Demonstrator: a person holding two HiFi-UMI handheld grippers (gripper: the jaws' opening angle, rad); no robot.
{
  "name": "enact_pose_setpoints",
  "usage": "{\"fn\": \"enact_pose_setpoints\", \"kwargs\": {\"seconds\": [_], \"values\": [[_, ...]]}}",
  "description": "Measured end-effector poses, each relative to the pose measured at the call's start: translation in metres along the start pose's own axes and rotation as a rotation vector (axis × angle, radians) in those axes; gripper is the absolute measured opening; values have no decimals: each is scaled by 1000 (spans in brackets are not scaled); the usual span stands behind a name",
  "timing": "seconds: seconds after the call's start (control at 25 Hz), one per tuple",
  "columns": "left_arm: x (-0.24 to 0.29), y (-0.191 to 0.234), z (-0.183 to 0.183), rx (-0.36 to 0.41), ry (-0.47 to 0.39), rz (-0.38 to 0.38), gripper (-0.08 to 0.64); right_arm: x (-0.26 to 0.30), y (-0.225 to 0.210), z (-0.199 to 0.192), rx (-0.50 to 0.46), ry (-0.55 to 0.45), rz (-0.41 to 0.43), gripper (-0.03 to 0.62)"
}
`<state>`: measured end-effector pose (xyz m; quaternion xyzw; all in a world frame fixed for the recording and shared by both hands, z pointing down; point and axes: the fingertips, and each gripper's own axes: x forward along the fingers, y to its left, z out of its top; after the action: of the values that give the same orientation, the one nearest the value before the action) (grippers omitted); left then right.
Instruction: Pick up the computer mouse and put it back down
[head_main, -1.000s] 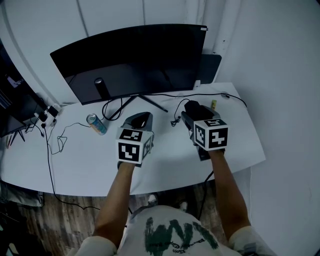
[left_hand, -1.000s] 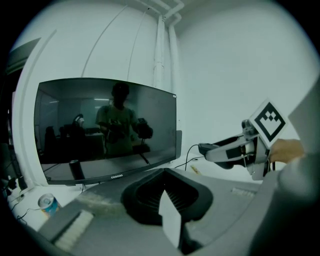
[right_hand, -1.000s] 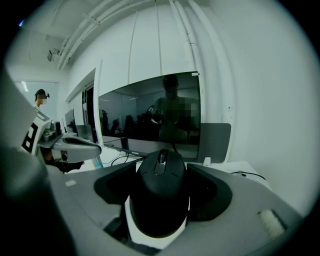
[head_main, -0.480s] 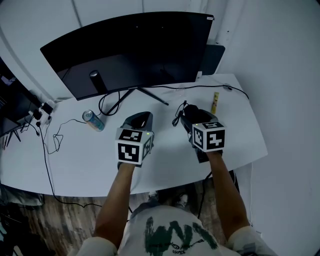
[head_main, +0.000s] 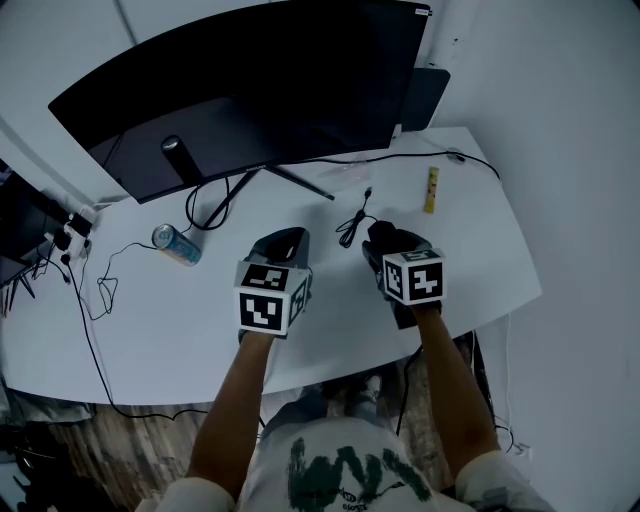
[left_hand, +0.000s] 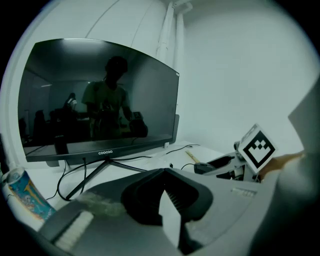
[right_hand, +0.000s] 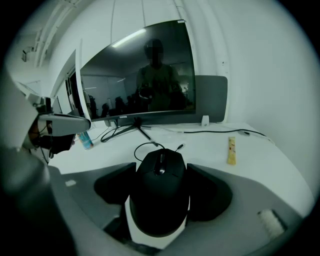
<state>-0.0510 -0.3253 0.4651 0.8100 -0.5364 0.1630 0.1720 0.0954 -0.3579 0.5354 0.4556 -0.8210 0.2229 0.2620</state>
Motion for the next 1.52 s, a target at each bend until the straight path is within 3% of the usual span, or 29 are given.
{"fn": "enact_pose_setpoints", "kwargs": {"seconds": [0.72,1.28,1.52], "values": [[34,2,-43,10,105,-83,2,45,-15,-61,2,134,-4,318],[26,6,-39,15,95,-49,2,46,-20,-60,60,139,-5,330],[13,7,-25,24,66,-22,2,34,-17,-47,40,121,-5,328]]}}
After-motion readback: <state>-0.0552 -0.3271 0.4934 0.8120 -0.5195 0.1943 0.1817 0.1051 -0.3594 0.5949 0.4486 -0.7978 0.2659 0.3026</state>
